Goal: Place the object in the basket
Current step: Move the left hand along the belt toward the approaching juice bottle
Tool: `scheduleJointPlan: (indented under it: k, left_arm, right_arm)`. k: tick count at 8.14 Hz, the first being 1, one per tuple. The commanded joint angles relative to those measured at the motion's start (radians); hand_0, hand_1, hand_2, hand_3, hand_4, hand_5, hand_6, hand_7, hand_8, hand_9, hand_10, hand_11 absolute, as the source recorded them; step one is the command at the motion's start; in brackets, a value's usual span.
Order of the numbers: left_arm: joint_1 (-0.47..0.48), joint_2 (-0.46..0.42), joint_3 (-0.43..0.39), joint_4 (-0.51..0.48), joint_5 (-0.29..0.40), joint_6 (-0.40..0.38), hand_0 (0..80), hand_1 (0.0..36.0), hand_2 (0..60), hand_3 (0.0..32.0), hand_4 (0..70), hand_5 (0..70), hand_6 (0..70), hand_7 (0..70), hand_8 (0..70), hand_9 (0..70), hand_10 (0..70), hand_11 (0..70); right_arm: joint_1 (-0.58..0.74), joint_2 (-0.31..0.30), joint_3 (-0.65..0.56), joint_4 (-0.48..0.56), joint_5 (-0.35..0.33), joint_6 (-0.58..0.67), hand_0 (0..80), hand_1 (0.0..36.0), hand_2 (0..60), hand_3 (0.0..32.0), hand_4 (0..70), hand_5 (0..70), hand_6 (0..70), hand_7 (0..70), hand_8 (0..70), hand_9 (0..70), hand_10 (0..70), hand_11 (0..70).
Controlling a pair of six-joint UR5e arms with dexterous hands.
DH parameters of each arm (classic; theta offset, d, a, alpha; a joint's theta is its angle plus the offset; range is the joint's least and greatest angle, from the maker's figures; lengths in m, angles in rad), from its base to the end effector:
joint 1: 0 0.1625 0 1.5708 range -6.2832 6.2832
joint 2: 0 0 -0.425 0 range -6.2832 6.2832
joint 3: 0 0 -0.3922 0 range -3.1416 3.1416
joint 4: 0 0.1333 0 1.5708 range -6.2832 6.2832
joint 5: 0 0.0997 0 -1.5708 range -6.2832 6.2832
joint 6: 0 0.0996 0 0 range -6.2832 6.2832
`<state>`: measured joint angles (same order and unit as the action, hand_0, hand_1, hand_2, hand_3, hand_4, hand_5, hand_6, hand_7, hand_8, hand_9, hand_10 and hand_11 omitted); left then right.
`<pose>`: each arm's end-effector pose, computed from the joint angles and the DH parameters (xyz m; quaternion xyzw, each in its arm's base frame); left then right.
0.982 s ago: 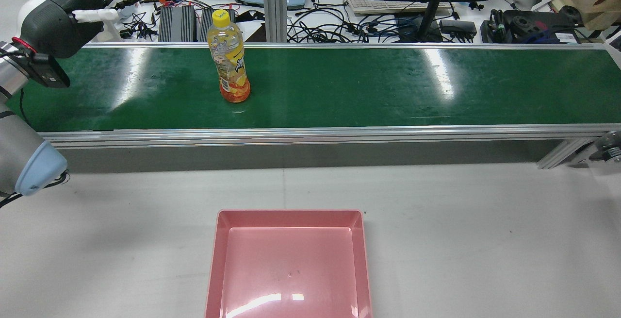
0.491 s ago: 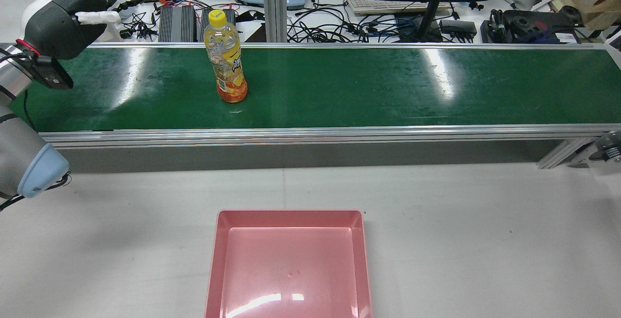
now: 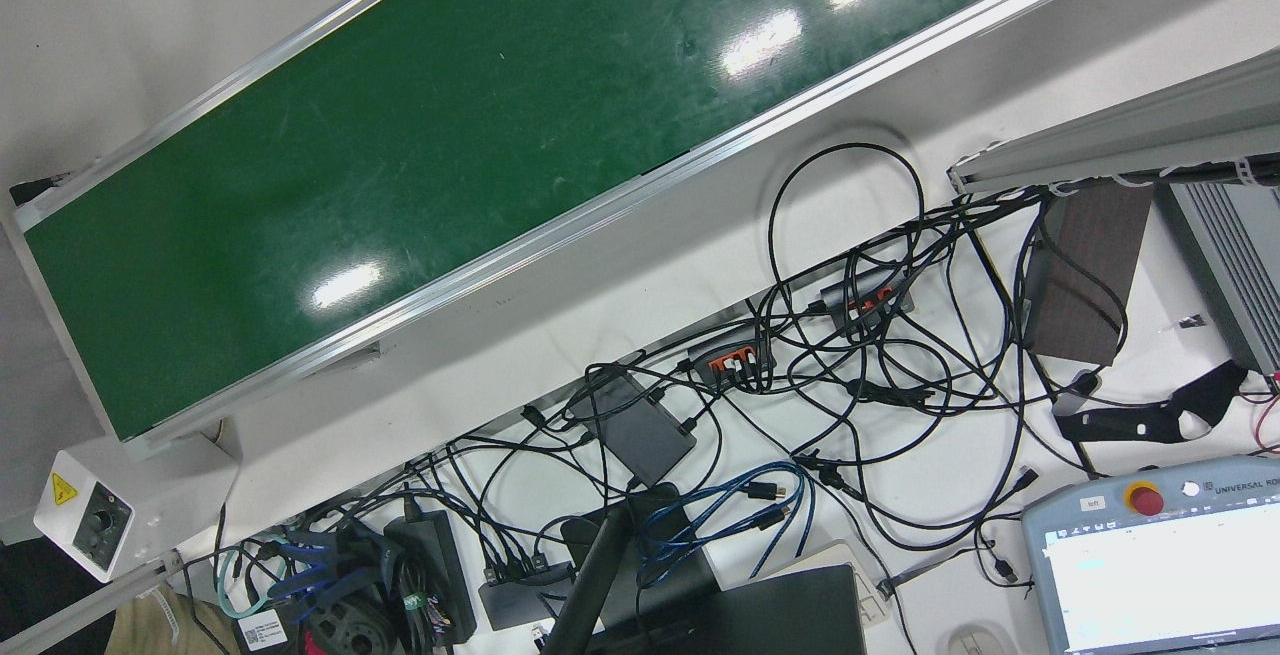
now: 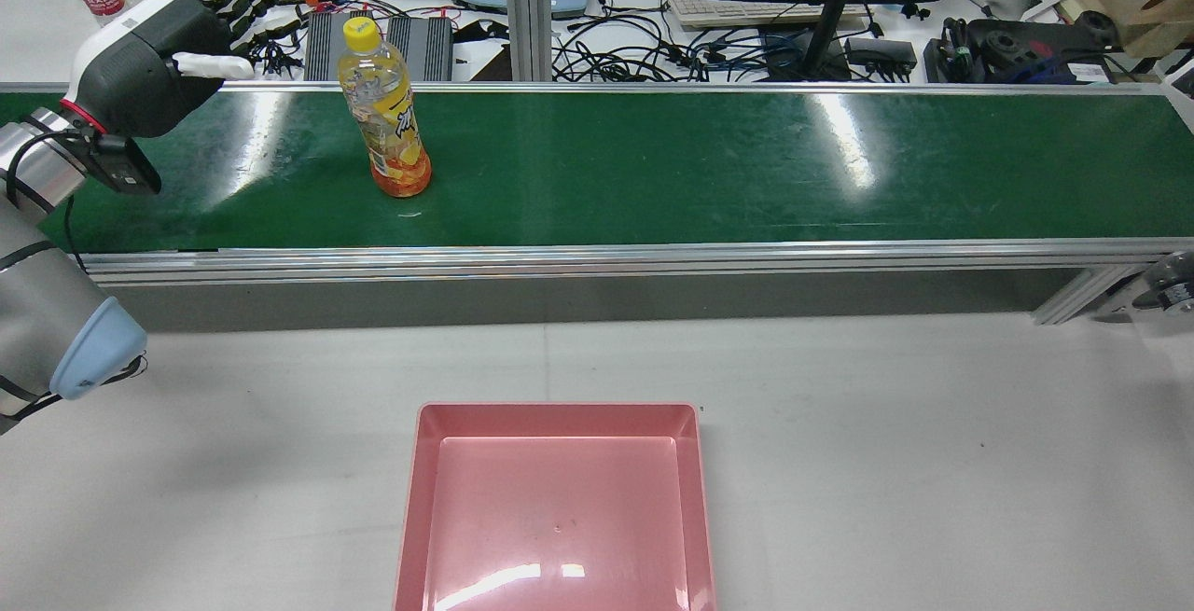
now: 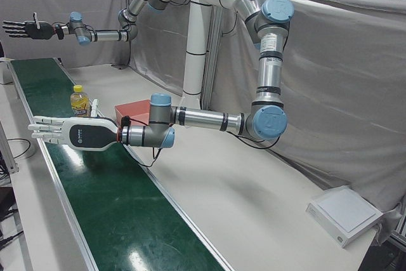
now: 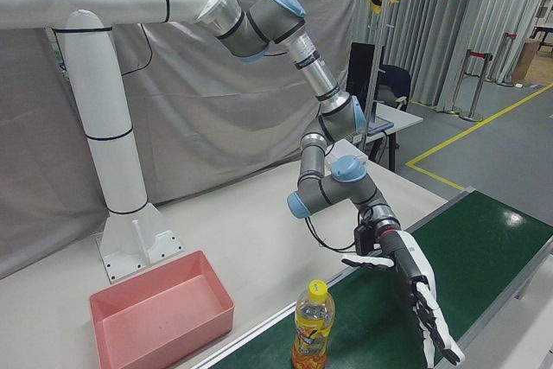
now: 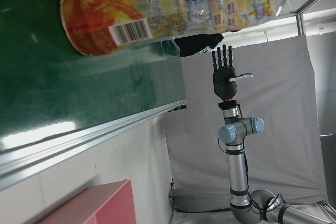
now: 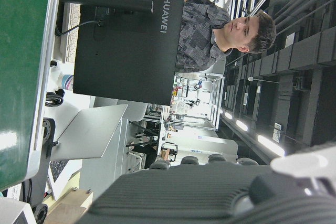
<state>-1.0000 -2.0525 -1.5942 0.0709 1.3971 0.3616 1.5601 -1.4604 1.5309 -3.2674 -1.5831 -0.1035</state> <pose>0.2359 -0.6460 0.3985 -0.0412 0.8399 -0.5118 0.1757 0.1264 -0.5334 0.6623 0.0274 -0.6867 0.7249 0.0457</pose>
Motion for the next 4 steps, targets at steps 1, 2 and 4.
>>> scheduleJointPlan:
  k: [1,2,4]
  left_arm:
    - [0.003,0.003,0.014,0.006,0.002,0.017,43.0,9.1,3.6,0.0,0.0,10.9,0.0,0.0,0.0,0.3,7.5,12.1]
    - [0.024,0.003,0.016,0.004,0.002,0.022,43.0,9.1,3.6,0.0,0.0,10.9,0.0,0.0,0.0,0.2,7.6,12.4]
    - [0.040,0.003,0.014,-0.009,0.002,0.022,43.1,9.1,3.4,0.0,0.0,10.8,0.0,0.0,0.0,0.0,7.2,11.8]
  right_arm:
    - [0.000,0.000,0.000,0.000,0.000,-0.001,0.0,0.0,0.0,0.0,0.0,0.0,0.0,0.0,0.0,0.0,0.0,0.0]
    - [0.000,0.000,0.000,0.000,0.000,-0.001,0.0,0.0,0.0,0.0,0.0,0.0,0.0,0.0,0.0,0.0,0.0,0.0]
    - [0.000,0.000,0.000,0.000,0.000,-0.001,0.0,0.0,0.0,0.0,0.0,0.0,0.0,0.0,0.0,0.0,0.0,0.0]
